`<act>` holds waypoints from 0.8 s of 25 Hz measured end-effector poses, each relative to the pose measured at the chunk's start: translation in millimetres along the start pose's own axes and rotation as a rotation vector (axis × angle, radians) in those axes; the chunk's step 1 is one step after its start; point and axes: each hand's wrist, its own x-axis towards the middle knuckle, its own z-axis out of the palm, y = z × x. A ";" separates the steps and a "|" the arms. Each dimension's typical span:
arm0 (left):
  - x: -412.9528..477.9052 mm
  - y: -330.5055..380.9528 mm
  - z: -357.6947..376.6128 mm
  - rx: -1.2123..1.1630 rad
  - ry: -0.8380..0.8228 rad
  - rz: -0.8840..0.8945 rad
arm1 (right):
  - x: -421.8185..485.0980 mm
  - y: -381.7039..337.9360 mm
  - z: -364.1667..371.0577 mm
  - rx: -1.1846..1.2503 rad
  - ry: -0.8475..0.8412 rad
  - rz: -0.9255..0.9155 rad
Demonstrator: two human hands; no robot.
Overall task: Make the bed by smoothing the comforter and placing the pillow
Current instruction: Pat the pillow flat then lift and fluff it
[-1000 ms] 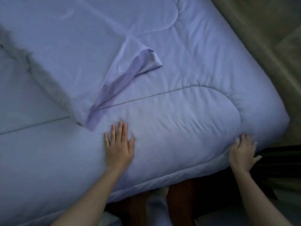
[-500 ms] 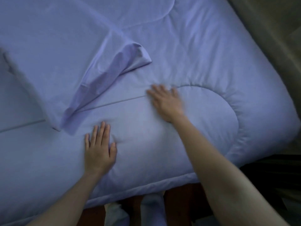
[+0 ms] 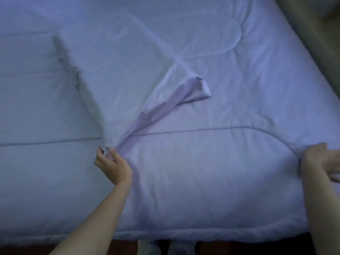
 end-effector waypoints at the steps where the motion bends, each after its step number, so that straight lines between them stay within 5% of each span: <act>1: 18.4 17.6 2.9 -0.106 0.085 -0.163 | -30.3 -53.4 22.4 0.006 -0.043 0.007; 3: 60.8 37.1 17.4 -0.241 0.020 -0.440 | -140.7 -167.6 41.2 -0.070 -0.074 -0.190; 5: 87.3 50.5 28.0 -0.320 -0.329 -0.608 | -207.6 -234.4 92.2 0.058 -0.441 -0.455; 8: 98.6 61.0 32.9 -0.232 -0.550 -0.474 | -247.0 -288.2 156.5 0.232 -0.893 -0.462; 16: 128.0 47.3 12.6 -0.276 -0.484 -0.418 | -276.8 -311.8 157.8 0.006 -0.893 -0.420; 20: 150.7 37.1 -77.8 -0.204 -0.739 -0.444 | -323.9 -293.7 91.9 -0.136 -1.221 -0.351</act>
